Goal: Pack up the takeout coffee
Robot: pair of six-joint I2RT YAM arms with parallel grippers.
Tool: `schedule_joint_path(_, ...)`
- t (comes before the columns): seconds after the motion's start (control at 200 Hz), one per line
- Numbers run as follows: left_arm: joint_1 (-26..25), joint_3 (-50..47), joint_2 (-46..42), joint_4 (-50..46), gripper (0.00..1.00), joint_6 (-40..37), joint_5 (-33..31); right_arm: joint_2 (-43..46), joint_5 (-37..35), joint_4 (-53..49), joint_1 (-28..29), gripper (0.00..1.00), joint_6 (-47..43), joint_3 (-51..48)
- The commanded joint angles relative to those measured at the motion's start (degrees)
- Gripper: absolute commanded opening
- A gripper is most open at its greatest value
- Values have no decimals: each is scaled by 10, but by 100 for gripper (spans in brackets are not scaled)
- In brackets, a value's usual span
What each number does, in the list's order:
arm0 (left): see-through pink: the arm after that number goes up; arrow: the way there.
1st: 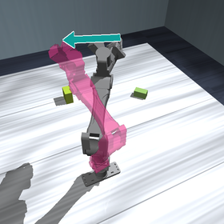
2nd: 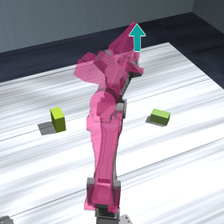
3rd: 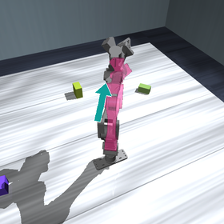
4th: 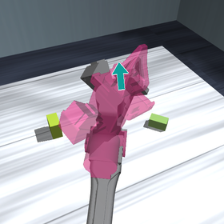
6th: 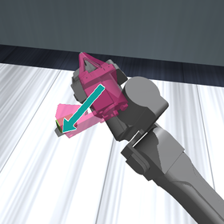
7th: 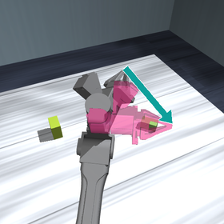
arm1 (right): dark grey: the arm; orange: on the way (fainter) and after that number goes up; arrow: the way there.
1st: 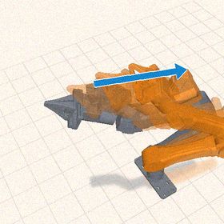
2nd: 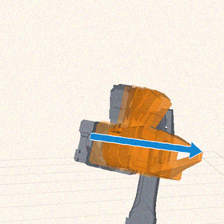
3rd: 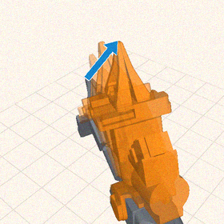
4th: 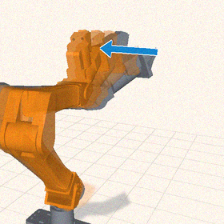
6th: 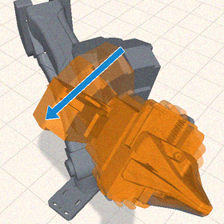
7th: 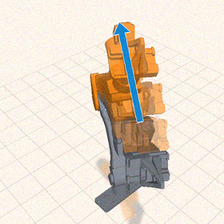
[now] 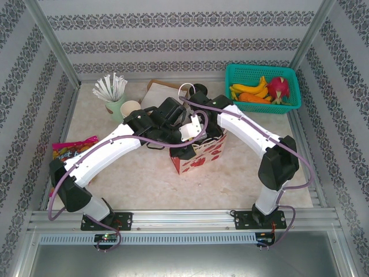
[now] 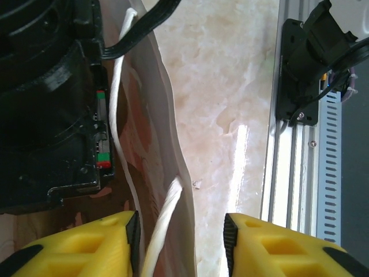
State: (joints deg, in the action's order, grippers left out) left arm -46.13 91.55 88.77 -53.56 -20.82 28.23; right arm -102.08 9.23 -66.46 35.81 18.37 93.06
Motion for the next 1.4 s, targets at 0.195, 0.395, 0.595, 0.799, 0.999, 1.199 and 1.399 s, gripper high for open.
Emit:
schedule_joint_path(0.195,-7,-16,-33,-12,28,1,9,-29,-34,4,10,26,19,-1)
schedule_joint_path(0.395,-7,-12,-28,-20,15,-2,13,-33,-38,13,13,26,23,-9)
schedule_joint_path(0.595,-7,-2,-25,-22,1,-6,10,-30,-43,24,14,26,25,-19)
schedule_joint_path(0.799,-7,-8,-40,-5,0,-1,11,-32,-61,56,16,26,40,-45)
schedule_joint_path(0.999,-7,-16,-51,-6,0,-1,6,-42,-73,65,21,26,45,-60)
schedule_joint_path(1.199,-7,-27,-65,2,0,-5,-5,-47,-89,87,21,26,50,-85)
schedule_joint_path(1.399,-7,-44,-80,18,6,-6,-17,-65,-77,84,20,26,42,-88)
